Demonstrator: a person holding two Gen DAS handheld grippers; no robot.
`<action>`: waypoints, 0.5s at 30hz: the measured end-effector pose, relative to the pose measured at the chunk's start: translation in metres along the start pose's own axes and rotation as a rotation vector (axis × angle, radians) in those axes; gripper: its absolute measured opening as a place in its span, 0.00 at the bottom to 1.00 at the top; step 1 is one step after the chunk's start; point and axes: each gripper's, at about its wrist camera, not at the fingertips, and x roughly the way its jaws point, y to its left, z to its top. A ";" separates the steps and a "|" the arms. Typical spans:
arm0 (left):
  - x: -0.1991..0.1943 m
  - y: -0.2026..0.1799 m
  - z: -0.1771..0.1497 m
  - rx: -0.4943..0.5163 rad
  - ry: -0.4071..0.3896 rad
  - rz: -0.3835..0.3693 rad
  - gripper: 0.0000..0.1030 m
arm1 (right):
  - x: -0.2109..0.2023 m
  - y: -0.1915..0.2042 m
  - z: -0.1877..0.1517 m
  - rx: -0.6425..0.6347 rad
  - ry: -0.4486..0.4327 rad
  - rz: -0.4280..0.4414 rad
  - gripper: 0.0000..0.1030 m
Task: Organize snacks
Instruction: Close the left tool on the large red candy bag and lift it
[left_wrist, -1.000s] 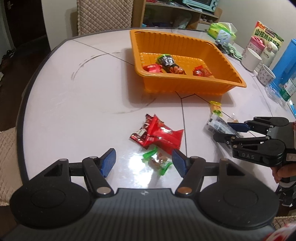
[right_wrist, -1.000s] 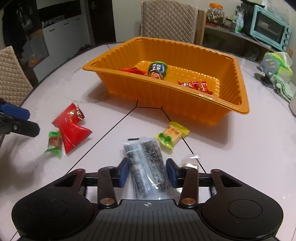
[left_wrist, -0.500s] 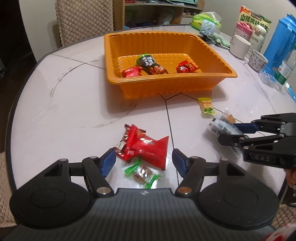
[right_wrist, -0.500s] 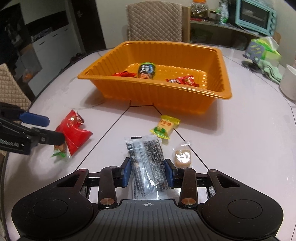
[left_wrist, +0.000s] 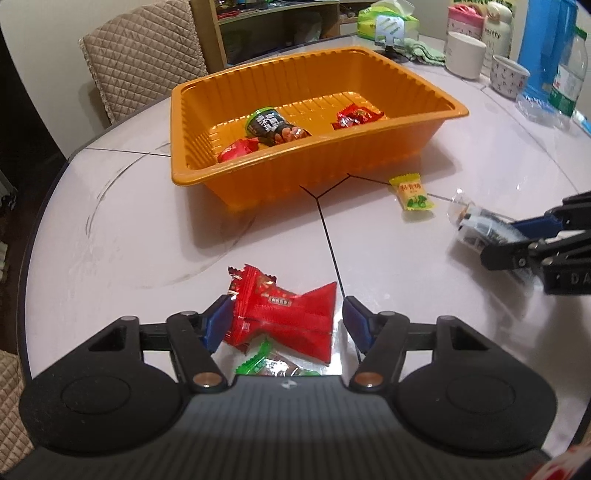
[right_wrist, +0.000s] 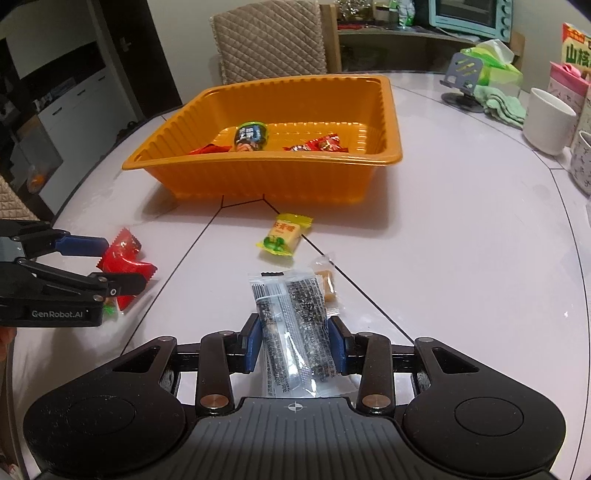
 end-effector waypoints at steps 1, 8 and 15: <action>0.001 -0.001 -0.001 0.011 0.002 0.004 0.57 | 0.000 -0.001 0.000 0.003 0.000 -0.001 0.37; 0.001 -0.009 -0.002 0.060 -0.014 0.004 0.45 | -0.002 -0.003 -0.002 0.014 -0.002 -0.005 0.37; 0.000 -0.014 -0.001 0.072 -0.013 -0.016 0.42 | -0.005 -0.005 -0.003 0.023 0.000 -0.010 0.37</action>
